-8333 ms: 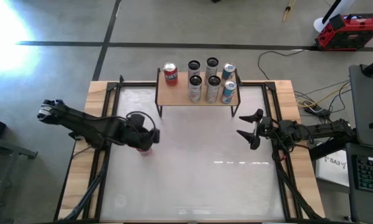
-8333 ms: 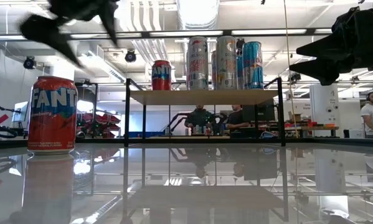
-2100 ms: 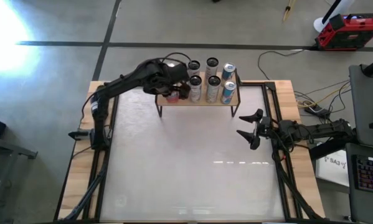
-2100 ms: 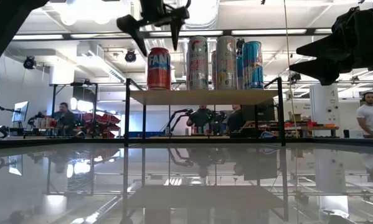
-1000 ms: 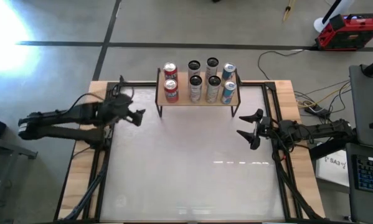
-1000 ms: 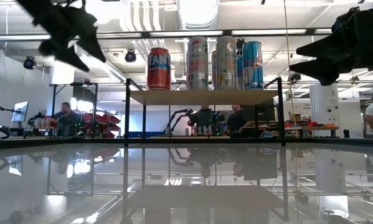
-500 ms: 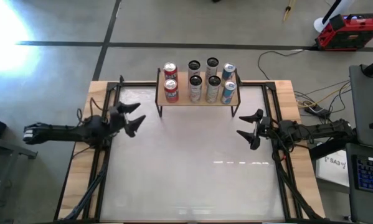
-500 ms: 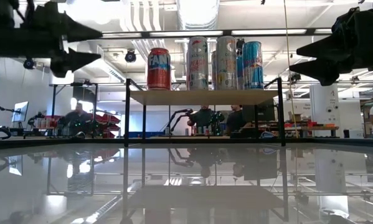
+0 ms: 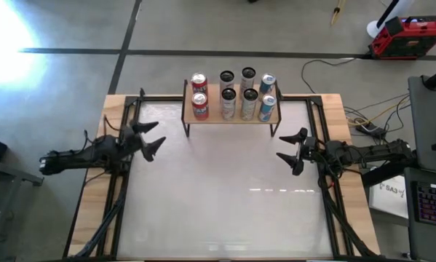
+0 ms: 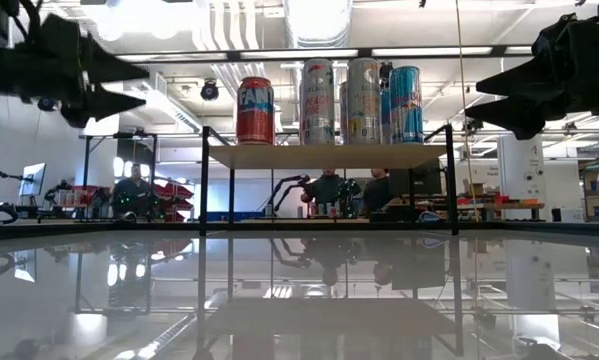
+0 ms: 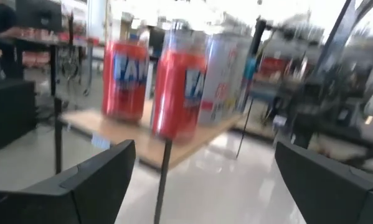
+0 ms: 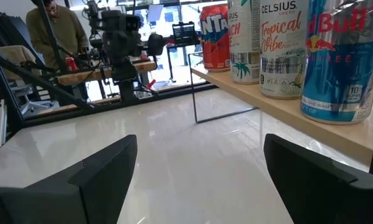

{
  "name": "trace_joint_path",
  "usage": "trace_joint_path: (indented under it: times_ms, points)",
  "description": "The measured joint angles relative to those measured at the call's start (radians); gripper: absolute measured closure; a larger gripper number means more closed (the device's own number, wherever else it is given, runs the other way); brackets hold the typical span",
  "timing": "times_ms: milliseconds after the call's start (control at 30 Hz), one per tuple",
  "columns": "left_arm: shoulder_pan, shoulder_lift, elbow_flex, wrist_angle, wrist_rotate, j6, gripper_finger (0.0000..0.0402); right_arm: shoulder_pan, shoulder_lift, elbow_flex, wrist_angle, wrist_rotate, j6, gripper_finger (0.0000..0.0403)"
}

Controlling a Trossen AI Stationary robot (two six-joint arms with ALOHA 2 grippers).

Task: Place canned beverage on shelf
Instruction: Return to Home Position

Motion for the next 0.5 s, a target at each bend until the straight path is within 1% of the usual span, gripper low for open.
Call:
trace_joint_path:
  times_ms: [67,133,233,500]
  points:
    - [-0.001,-0.007,-0.004,-0.071,-0.006,-0.008,0.0031,0.000,0.000,0.000,0.000,0.000,0.000,0.0069]
    - [-0.001,-0.007,-0.005,-0.134,-0.006,-0.078,0.0031,0.000,-0.001,0.000,0.000,0.000,0.000,0.0069]
    - [0.001,-0.006,-0.006,-0.186,-0.018,-0.192,0.0031,0.000,-0.001,0.000,0.000,0.000,0.000,0.0069]
    - [0.001,0.008,-0.003,-0.194,-0.020,-0.196,0.0031,0.000,-0.002,0.000,0.000,0.000,0.000,0.0069]
